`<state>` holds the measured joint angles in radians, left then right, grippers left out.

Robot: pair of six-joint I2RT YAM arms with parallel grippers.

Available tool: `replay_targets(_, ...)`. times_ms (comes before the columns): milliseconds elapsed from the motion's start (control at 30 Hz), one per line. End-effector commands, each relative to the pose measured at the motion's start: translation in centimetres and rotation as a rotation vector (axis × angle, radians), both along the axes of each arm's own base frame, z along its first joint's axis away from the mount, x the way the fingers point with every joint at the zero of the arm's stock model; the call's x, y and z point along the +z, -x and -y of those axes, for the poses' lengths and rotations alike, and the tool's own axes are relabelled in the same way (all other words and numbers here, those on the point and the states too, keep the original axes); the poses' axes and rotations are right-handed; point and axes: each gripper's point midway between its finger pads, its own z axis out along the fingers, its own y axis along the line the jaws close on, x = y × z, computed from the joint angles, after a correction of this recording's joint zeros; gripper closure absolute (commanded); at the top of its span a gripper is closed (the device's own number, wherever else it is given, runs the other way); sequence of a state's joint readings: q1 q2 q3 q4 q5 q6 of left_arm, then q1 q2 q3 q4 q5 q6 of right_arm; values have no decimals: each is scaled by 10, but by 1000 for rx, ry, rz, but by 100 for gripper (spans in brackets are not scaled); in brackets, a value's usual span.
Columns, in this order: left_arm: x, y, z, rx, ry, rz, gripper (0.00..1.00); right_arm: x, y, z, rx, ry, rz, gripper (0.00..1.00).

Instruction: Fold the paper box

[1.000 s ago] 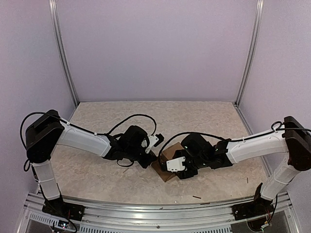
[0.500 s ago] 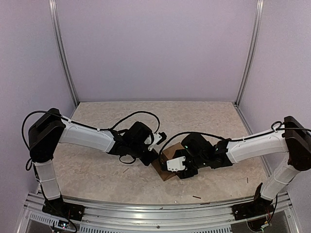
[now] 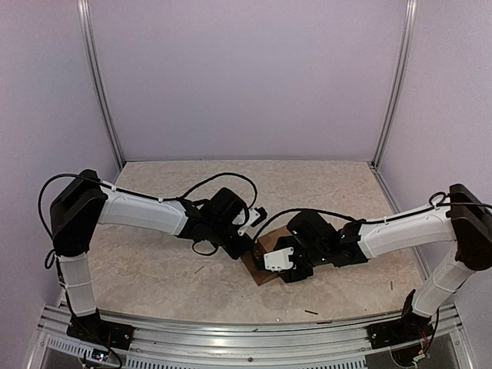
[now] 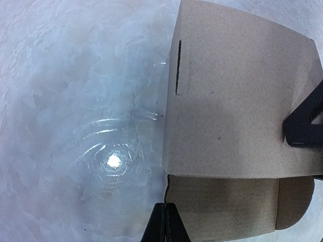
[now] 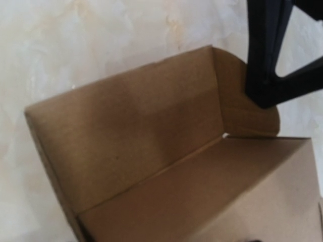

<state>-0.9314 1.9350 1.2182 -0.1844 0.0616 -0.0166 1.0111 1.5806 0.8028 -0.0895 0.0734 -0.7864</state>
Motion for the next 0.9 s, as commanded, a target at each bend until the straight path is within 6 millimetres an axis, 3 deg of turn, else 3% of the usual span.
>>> replay_targets(0,0,2,10,-21,1,-10,100,-14,6,4,2,24,-48,28)
replay_targets(633,9,-1,10,-6,7,0,100,-15,11,0,20,17,-77,26)
replay_targets(867,9,0,9,-1,4,-11,100,-11,-1,0,-39,11,-42,28)
